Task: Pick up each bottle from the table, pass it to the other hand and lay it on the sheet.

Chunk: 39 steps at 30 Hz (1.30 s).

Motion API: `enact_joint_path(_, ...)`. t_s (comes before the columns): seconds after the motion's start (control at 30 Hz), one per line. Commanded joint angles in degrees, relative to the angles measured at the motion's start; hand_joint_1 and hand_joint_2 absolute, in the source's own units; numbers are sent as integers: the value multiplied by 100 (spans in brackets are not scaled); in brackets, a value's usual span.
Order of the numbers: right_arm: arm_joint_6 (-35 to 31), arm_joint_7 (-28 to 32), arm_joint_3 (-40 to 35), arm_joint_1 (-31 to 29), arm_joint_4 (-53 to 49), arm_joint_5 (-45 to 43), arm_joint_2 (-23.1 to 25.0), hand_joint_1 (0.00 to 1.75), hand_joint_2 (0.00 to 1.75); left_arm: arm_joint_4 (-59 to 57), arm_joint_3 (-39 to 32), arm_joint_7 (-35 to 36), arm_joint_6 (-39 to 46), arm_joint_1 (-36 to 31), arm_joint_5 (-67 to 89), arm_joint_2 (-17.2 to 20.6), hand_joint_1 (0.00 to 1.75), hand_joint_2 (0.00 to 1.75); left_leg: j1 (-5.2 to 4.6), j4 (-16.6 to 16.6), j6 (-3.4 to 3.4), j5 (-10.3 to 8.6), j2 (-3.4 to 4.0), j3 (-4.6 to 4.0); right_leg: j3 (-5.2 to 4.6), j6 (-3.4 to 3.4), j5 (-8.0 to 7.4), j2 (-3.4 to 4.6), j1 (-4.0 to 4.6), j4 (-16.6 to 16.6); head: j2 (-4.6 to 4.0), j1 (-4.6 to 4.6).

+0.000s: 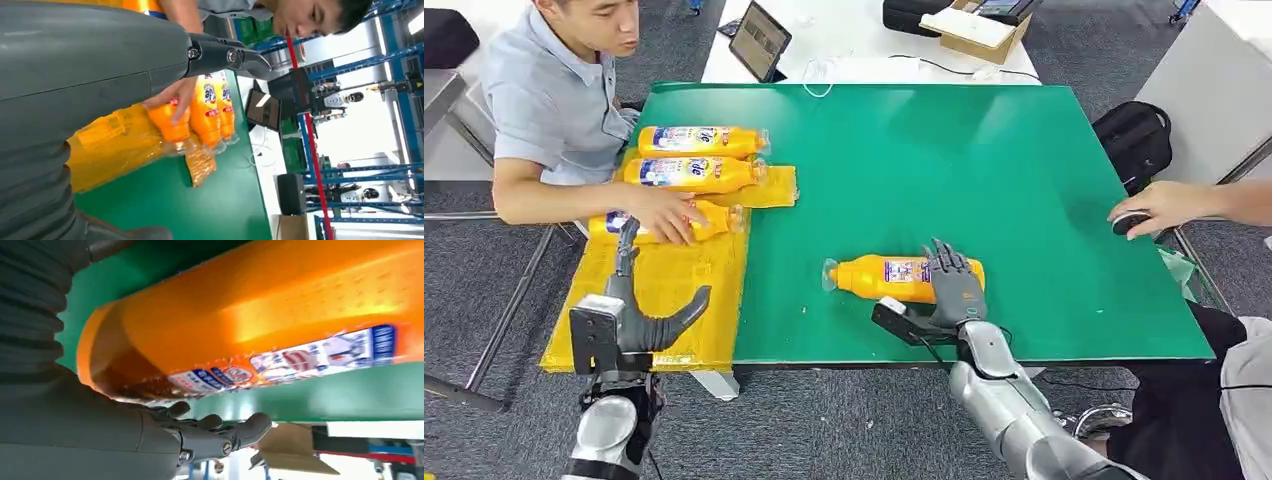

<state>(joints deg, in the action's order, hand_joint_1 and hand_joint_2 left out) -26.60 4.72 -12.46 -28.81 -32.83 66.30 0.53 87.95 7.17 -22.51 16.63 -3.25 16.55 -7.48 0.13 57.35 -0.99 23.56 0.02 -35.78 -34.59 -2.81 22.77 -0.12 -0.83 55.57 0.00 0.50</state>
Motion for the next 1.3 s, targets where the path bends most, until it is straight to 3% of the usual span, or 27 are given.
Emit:
enact_joint_path(0.03,552,-595,-304,-269,473,501,-244,0,175,136,121,204,-219,92,68,139,0,175,2,-3,3,4,-10,23,26,9,7,-9,2,-4,0,-2)
enact_joint_path(0.3,588,-553,-196,-292,564,431,-237,0,175,96,182,280,-293,54,82,142,0,175,3,-5,5,4,-13,52,57,11,8,-11,4,-6,0,0)
enact_joint_path(0.6,1291,-144,17,-544,1054,22,-136,2,175,-179,226,312,-357,-97,-17,191,0,175,3,-5,5,3,-8,58,59,11,7,-8,4,-4,0,-2)
enact_joint_path(0.63,1444,2,102,-560,1129,-139,-133,138,175,-272,241,285,-358,-155,-48,192,0,175,1,-6,4,0,-8,56,58,9,4,-8,2,-6,0,-2)
enact_joint_path(0.67,1593,156,179,-565,1208,-300,-136,168,175,-390,268,245,-358,-232,-83,196,0,175,4,-9,6,1,-12,63,66,13,5,-11,5,-9,0,0)
enact_joint_path(0.83,1640,690,334,-518,1266,-753,-47,173,175,-614,365,152,-324,-384,-174,223,0,175,5,-10,5,-2,-20,75,72,12,4,-22,6,-13,0,-2)
enact_joint_path(1.07,1545,875,175,-461,1184,-782,-80,173,175,-610,389,185,-487,-351,-426,236,0,175,7,-16,7,1,-18,98,99,15,7,-19,8,-19,0,0)
enact_joint_path(1.3,1735,1770,574,-149,570,-1888,174,175,175,-521,328,187,-471,-247,-462,233,0,175,8,-14,9,5,-8,97,95,15,7,-9,9,-17,0,-2)
